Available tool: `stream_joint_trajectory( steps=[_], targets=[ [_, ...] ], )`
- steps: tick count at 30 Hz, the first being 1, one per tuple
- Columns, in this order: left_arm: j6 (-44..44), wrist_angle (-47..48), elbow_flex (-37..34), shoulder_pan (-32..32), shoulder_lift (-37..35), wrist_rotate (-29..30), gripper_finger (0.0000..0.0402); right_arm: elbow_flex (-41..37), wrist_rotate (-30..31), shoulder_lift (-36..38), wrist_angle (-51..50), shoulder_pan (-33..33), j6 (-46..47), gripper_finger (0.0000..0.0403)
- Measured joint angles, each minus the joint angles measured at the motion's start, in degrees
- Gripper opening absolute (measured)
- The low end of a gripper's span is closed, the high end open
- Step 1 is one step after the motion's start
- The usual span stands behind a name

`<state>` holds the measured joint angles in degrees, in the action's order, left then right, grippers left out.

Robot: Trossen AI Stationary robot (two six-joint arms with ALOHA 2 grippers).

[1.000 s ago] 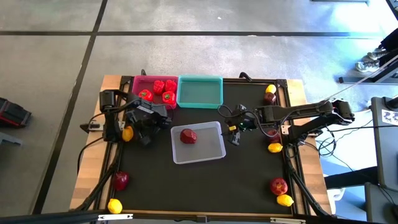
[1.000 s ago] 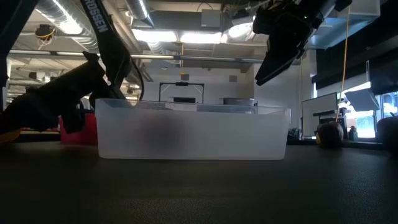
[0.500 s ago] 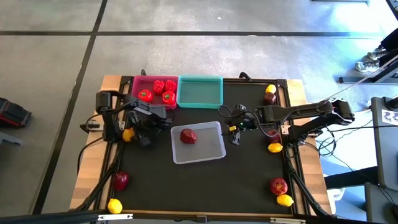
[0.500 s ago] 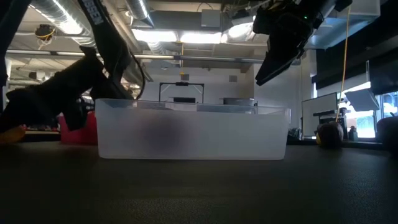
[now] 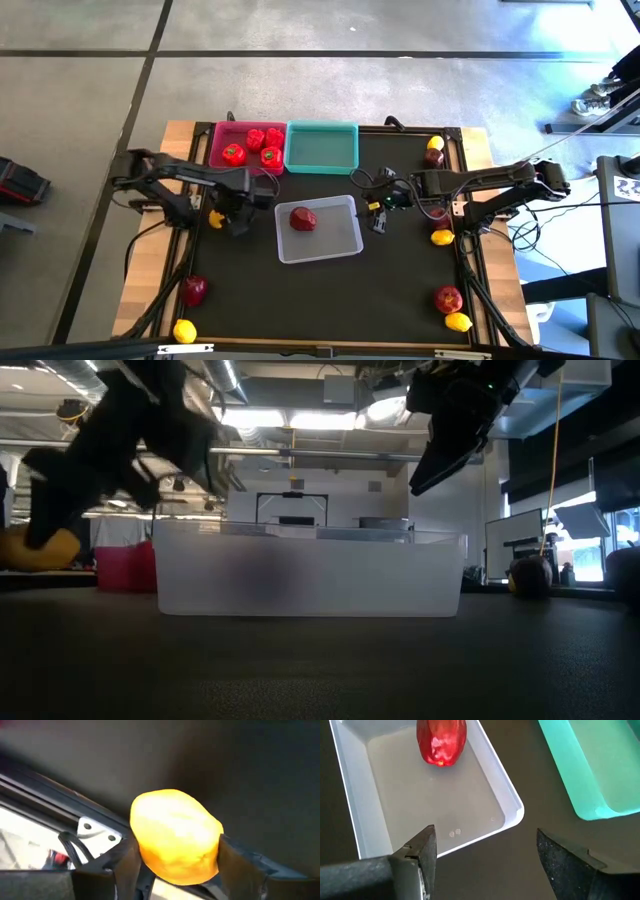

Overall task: Sort produce into baskets
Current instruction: Put the yellow lemon into the blue bin

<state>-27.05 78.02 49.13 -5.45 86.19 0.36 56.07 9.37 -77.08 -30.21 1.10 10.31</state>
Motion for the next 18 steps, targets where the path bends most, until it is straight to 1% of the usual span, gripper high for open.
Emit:
stream_joint_trajectory(
  steps=[3, 7, 14, 18],
  targets=[
    [-1.89, -1.22, 0.96, 1.43, -4.83, 0.42, 0.0224, 0.65, 0.00, 0.04, 0.21, 0.00, 0.36, 0.0266],
    [-4.38, -3.84, 2.49, 3.18, -10.95, 2.62, 0.0222, 1.62, 0.00, 0.04, 0.41, 0.00, 1.34, 0.0266],
    [-4.76, -13.72, 3.05, 4.69, -20.40, 6.69, 0.0225, 2.19, 0.00, 0.07, 0.80, 0.00, 2.58, 0.0266],
    [-2.16, -20.61, 3.05, 4.70, -24.02, 7.70, 0.0225, 2.19, 0.00, 0.07, 0.85, 0.00, 2.98, 0.0266]
  ],
)
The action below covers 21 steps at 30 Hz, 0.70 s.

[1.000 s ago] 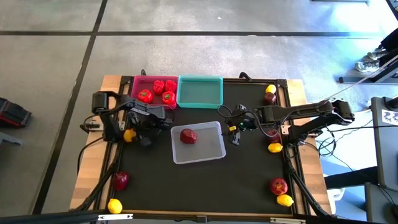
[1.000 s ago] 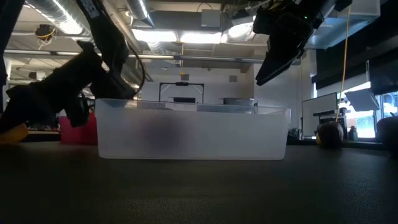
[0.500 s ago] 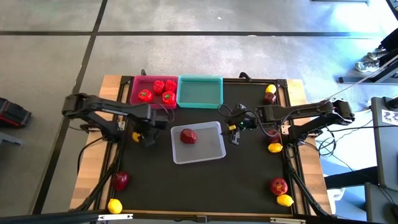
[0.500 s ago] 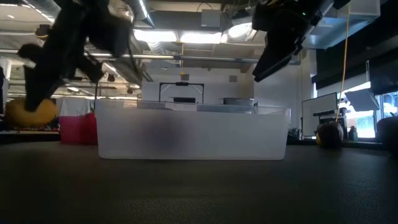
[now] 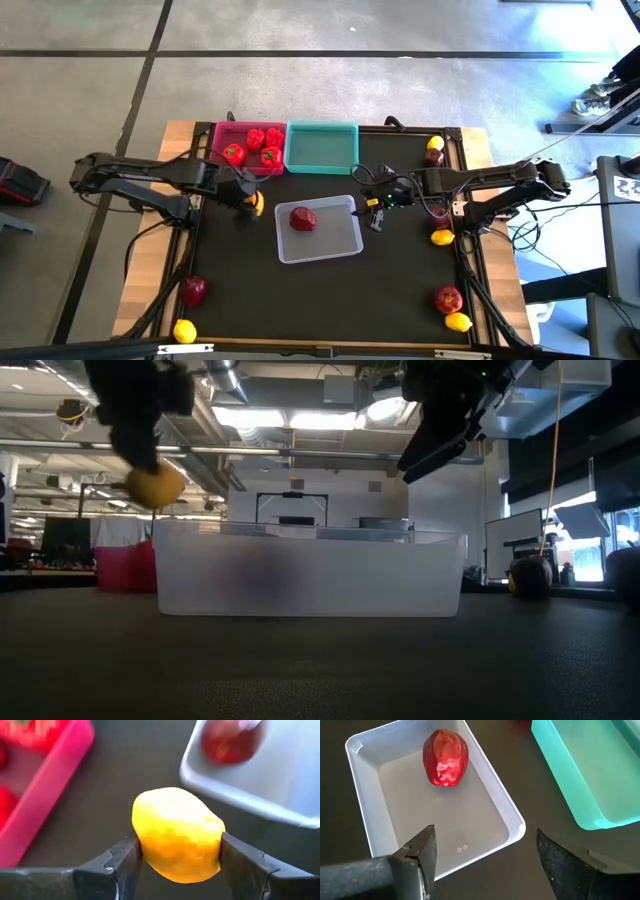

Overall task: Sort produce into baskets
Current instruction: Put the yellow lemon into the blue bin

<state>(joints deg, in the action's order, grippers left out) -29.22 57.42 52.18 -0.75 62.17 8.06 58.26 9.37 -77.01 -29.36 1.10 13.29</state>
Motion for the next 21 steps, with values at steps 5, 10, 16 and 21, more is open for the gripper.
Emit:
stream_joint_trajectory(
  steps=[5, 10, 16, 21],
  targets=[
    [5.92, -10.40, 0.00, 0.00, -2.58, 1.48, 0.0225, 0.02, 0.00, 0.00, 1.27, 0.00, 0.16, 0.0266],
    [12.09, -20.10, 0.00, -0.01, -2.28, 3.80, 0.0225, 0.02, 0.01, 0.00, 0.95, 0.00, 0.16, 0.0266],
    [20.67, -27.97, 0.00, -0.17, 0.19, 7.98, 0.0225, 0.02, 2.52, 0.00, 0.87, 0.00, -1.56, 0.0266],
    [25.21, -33.07, 0.00, -1.69, 2.97, 13.46, 0.0226, 0.02, 6.30, 0.00, 1.61, -0.02, -3.31, 0.0266]
  ],
)
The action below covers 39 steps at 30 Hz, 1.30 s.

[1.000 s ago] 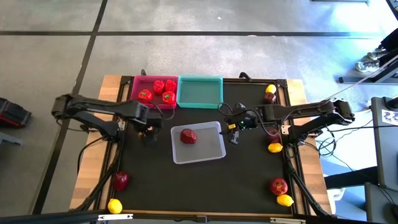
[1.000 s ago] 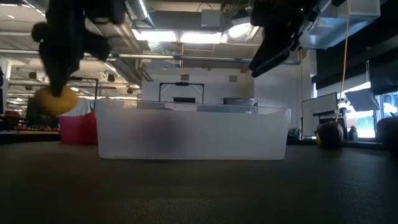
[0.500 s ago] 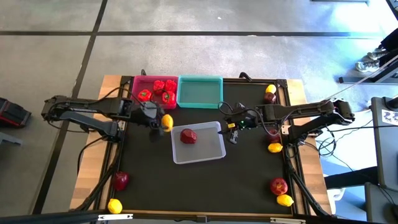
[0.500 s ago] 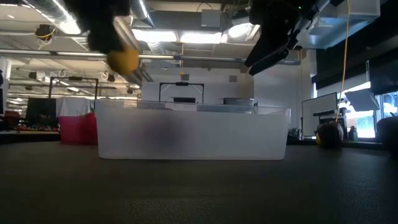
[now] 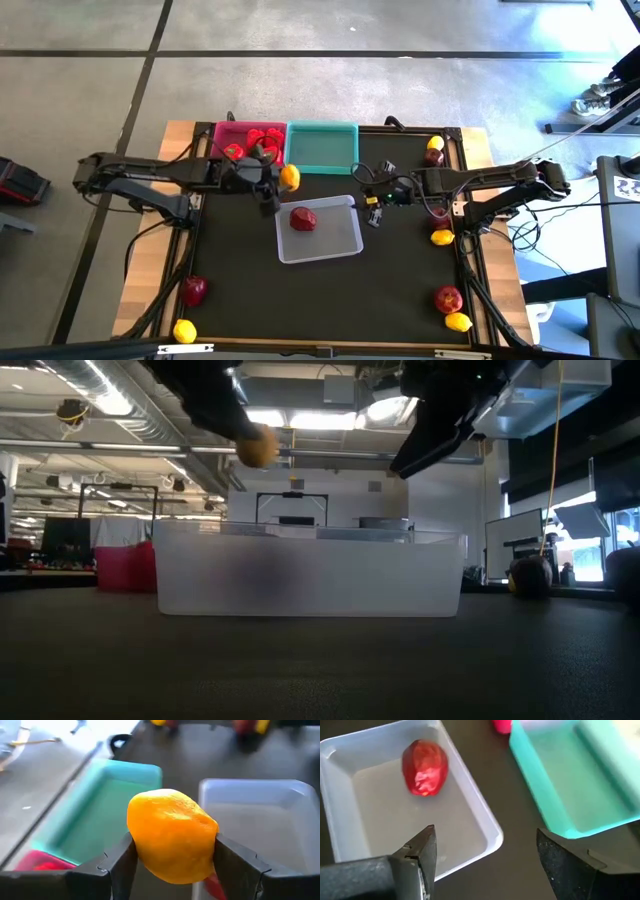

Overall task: Sort produce into baskets
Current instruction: Put the yellow lemon into the blue bin

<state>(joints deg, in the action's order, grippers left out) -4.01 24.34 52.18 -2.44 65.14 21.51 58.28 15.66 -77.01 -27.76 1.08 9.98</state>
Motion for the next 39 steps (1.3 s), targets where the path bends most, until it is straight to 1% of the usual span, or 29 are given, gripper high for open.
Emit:
stream_joint_trajectory(
  steps=[2, 5, 13, 17, 19, 23, 27, 39],
  targets=[
    [1.44, -2.16, 0.00, -1.35, 1.51, 2.04, 0.0226, 0.00, 1.58, 0.00, 0.93, -0.04, -0.78, 0.0266],
    [4.13, -5.63, 0.00, -4.06, 4.57, 4.18, 0.0226, 0.00, 2.21, 0.00, 1.77, -0.04, -1.27, 0.0266],
    [11.32, -17.08, -0.02, -13.66, 16.12, 4.54, 0.0226, 0.00, 2.19, 0.00, 1.64, -0.04, 0.94, 0.0266],
    [11.42, -20.36, -0.02, -18.48, 21.37, 4.51, 0.0226, 0.00, 2.19, 0.00, 1.63, -0.04, 2.90, 0.0266],
    [10.14, -20.84, -0.02, -20.62, 23.38, 3.06, 0.0226, 0.00, 2.16, 0.00, 1.63, -0.04, 4.23, 0.0266],
    [7.39, -20.72, -0.04, -24.22, 26.56, -2.40, 0.0226, 0.00, 2.16, 0.00, 1.49, 0.00, 5.09, 0.0266],
    [7.08, -20.54, -0.04, -26.05, 28.43, -4.93, 0.0226, 0.00, 1.68, 0.00, 1.46, 0.00, 5.20, 0.0266],
    [7.86, -20.70, -0.04, -26.05, 29.21, -5.02, 0.0227, 0.00, 1.18, 0.00, -1.58, 0.01, 7.81, 0.0266]
  ],
)
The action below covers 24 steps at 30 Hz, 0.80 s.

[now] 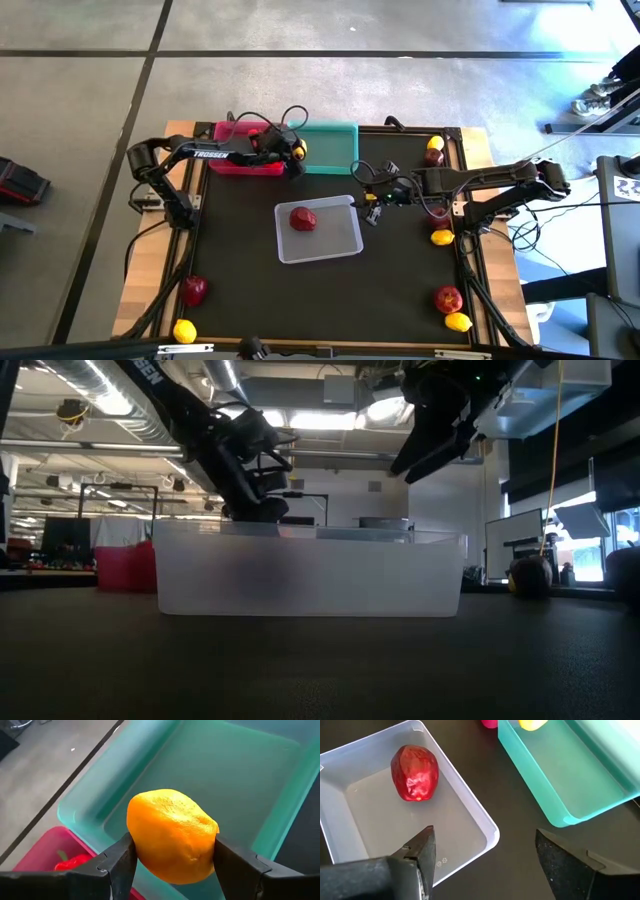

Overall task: Sort produce into baskets
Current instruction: Put the yellow lemon into the blue bin, then put the dark red apple into the transparent bin

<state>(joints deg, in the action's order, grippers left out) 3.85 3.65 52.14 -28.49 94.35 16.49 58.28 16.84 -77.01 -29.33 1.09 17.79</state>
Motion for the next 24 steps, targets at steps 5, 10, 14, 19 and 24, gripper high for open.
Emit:
stream_joint_trajectory(
  steps=[5, 10, 14, 19, 24],
  targets=[
    [-1.22, 1.02, 0.00, 0.00, 0.00, 0.00, 0.0260, 0.00, 0.00, 0.00, -0.84, 0.01, 0.50, 0.0266],
    [-1.37, 2.19, 0.00, 0.00, 0.13, 0.00, 0.0305, 0.00, 0.02, 0.00, -0.82, -0.01, 0.62, 0.0266],
    [-1.37, 2.20, 0.00, 0.31, -0.79, 0.00, 0.0316, 0.00, 0.04, 0.00, -0.82, 0.00, 0.63, 0.0266],
    [-1.46, 3.26, 0.00, 0.48, -4.95, -0.03, 0.0317, 0.00, 0.88, 0.00, -1.43, -0.15, 2.02, 0.0266],
    [-2.74, 4.95, 0.03, 1.26, -10.93, -0.04, 0.0317, 2.27, 3.74, 0.09, -7.86, -2.59, 4.44, 0.0266]
  ],
)
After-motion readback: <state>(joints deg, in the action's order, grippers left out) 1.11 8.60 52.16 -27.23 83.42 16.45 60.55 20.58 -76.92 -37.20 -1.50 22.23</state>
